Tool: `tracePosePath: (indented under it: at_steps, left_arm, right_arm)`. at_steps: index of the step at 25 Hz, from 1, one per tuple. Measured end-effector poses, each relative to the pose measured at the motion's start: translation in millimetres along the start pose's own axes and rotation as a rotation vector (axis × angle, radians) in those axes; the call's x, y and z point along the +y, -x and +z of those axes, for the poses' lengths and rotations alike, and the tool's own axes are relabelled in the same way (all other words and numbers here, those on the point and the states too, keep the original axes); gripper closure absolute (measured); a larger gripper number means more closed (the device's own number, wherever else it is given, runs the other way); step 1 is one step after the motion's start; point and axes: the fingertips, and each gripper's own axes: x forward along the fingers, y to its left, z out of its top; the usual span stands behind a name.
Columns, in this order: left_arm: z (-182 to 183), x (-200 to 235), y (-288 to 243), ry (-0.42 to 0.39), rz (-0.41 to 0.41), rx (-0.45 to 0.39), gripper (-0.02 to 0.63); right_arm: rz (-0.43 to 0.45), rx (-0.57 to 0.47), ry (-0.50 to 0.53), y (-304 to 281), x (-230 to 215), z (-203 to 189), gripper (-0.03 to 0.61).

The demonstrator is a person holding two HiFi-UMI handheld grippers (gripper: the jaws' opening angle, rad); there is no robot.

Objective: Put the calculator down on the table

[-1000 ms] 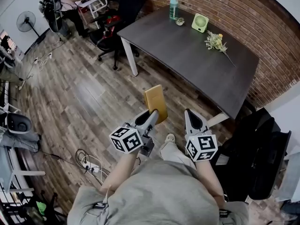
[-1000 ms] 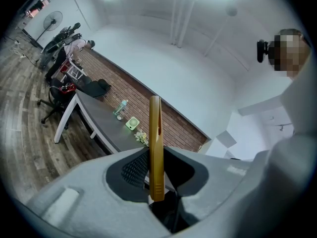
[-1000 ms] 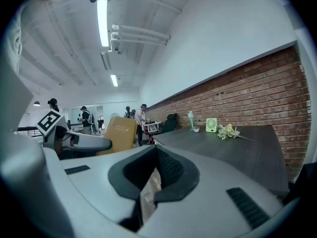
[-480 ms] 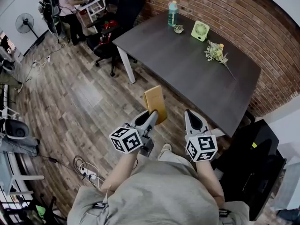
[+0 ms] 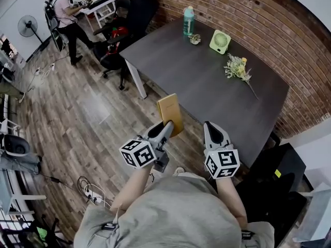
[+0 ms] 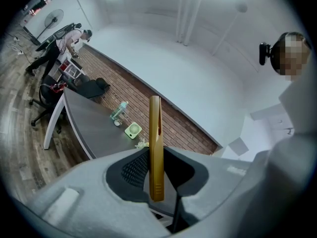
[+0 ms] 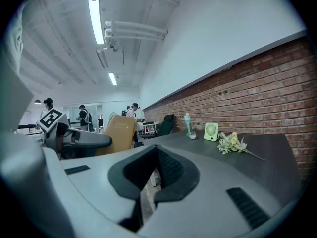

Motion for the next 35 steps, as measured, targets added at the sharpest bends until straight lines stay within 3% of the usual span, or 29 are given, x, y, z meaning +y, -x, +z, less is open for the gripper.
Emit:
tracePosePath:
  at_steps: [9,23,35]
  left_arm:
    - [4,13,-37,0.017,0.017,-0.011,0.523]
    - [-3,42,-68,0.044,0.045,0.041,0.523]
    - [7,74,-134,0.047,0.021,0.113,0.523]
  right_arm:
    - [0.020,0.003,-0.002,-26,-29,3,0.577]
    - [0.015,0.048,-0.030,-45,-49,-12,0.577]
    - [-0.012,0.070,-0.041,-97,-86,-9,0.577]
